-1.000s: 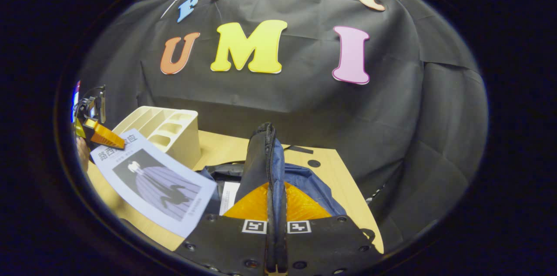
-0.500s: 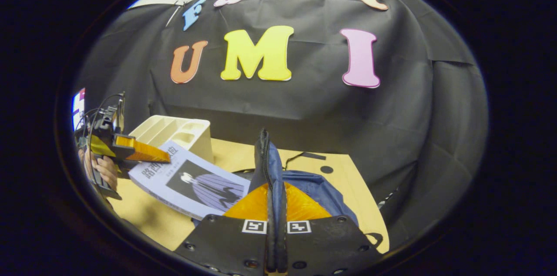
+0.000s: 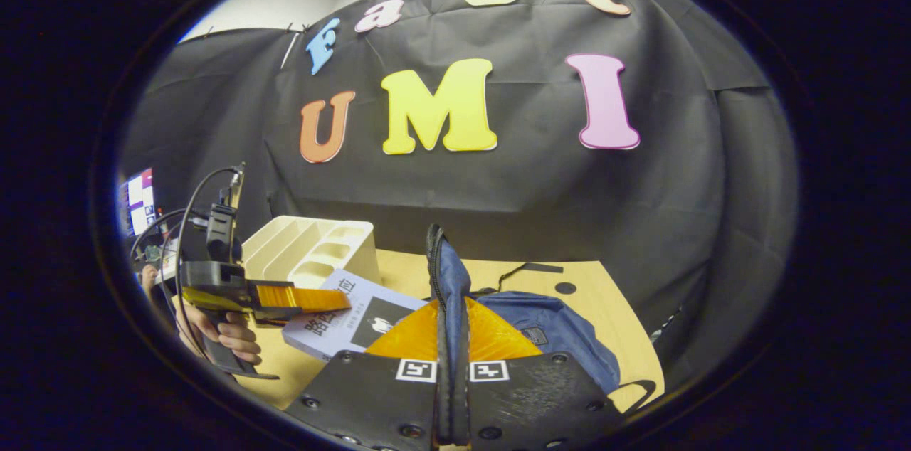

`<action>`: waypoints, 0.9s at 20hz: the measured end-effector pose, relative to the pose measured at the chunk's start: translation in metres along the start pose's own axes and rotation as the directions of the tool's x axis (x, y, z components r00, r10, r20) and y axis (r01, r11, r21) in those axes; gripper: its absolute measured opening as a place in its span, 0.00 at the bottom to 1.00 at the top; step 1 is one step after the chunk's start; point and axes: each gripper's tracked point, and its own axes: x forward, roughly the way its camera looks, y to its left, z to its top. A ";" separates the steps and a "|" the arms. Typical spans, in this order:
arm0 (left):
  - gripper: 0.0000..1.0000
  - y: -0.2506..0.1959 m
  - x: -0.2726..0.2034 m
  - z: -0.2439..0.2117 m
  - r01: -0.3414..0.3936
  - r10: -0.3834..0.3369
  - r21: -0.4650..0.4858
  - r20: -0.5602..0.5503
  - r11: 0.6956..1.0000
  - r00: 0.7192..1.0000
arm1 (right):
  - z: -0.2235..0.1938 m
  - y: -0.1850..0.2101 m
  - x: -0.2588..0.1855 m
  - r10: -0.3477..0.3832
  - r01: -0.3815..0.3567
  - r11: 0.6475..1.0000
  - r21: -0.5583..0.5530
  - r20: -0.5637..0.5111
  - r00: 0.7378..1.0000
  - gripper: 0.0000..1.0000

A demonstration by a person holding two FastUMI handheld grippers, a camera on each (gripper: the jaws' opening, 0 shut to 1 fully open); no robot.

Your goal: Open the schoolbag, grab two books from the bookshelf and put them into the schoolbag.

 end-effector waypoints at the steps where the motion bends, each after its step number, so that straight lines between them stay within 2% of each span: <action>1: 0.43 -0.003 0.006 -0.005 0.007 -0.007 -0.005 -0.005 1.000 1.000 | 0.001 0.002 -0.001 0.006 -0.006 1.000 -0.004 0.004 1.000 0.02; 9: 0.44 -0.036 0.048 -0.040 0.050 -0.051 -0.023 -0.041 0.998 0.998 | 0.015 -0.001 -0.012 -0.010 0.011 0.999 -0.036 0.038 0.999 0.02; 15: 0.45 -0.055 0.077 -0.071 0.085 -0.090 -0.079 -0.062 0.993 0.994 | 0.013 0.001 -0.015 -0.002 0.004 0.999 -0.045 0.044 0.999 0.02; 18: 0.47 -0.051 0.089 -0.087 0.077 -0.084 -0.093 -0.072 0.993 0.994 | 0.004 0.003 -0.011 0.004 -0.003 0.999 -0.040 0.024 1.000 0.02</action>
